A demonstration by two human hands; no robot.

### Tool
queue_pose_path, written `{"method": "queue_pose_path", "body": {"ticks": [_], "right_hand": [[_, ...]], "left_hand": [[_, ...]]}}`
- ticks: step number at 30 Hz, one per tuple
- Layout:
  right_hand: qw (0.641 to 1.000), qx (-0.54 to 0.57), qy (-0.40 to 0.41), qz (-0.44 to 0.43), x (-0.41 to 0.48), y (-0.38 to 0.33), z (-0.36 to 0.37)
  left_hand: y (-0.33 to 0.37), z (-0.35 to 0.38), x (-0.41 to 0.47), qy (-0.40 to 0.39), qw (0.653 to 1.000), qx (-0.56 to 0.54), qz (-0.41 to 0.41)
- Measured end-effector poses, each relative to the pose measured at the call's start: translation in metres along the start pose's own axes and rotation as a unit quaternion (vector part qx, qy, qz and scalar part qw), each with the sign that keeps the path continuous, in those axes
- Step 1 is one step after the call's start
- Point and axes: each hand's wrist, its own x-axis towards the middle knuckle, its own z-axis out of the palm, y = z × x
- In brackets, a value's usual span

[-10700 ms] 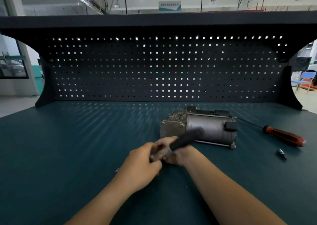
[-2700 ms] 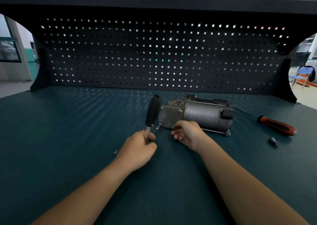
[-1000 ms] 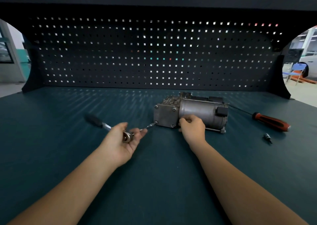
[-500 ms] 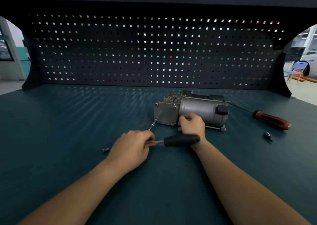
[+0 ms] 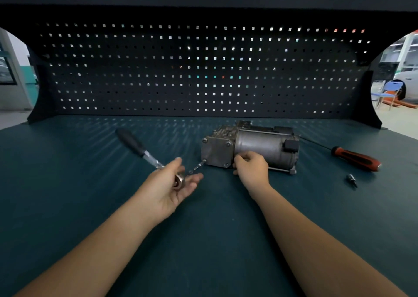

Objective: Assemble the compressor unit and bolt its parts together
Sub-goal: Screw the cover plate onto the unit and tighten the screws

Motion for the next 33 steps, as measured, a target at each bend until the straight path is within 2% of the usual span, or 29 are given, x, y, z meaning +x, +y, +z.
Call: {"method": "queue_pose_path", "body": {"ticks": [2,5,7,10,12,14,19,22,27,29,31,33], "right_hand": [[1.000,-0.002,0.001,0.000,0.000,0.000,0.000],[1.000,-0.002,0.000,0.001,0.000,-0.001,0.000],[1.000,-0.004,-0.001,0.004,0.000,-0.001,0.000],[1.000,-0.006,-0.003,0.006,0.000,-0.001,-0.001],[1.000,-0.008,-0.004,0.007,-0.001,-0.001,-0.001],[1.000,-0.007,-0.002,0.008,0.000,-0.002,-0.001],[1.000,-0.026,-0.007,-0.002,-0.002,-0.004,0.000],[0.993,-0.106,-0.020,-0.045,-0.008,-0.008,0.001],[0.977,-0.188,0.020,-0.104,-0.025,-0.025,0.005],[0.957,-0.245,-0.019,-0.157,-0.036,-0.031,0.016],[0.928,-0.293,-0.103,-0.205,-0.048,-0.034,0.031],[0.919,-0.289,-0.170,-0.209,-0.054,-0.036,0.038]], "left_hand": [[0.006,-0.004,-0.003,0.010,0.990,-0.135,-0.032],[0.012,-0.009,-0.007,0.000,0.975,-0.221,-0.024],[0.013,-0.008,-0.008,-0.027,0.982,-0.184,-0.035],[0.005,-0.003,-0.004,-0.019,0.998,0.059,-0.012],[-0.003,0.001,-0.003,0.005,0.980,0.194,0.039],[-0.007,0.002,-0.002,0.018,0.965,0.251,0.069],[-0.006,0.002,-0.004,0.008,0.974,0.221,0.043],[-0.003,0.001,-0.006,0.004,0.982,0.186,0.035],[-0.001,0.003,-0.007,0.006,0.988,0.154,0.027],[-0.001,0.003,-0.007,0.004,0.990,0.142,0.027],[-0.002,0.001,-0.007,0.009,0.989,0.144,0.035],[-0.003,-0.001,-0.006,0.018,0.985,0.165,0.049]]}}
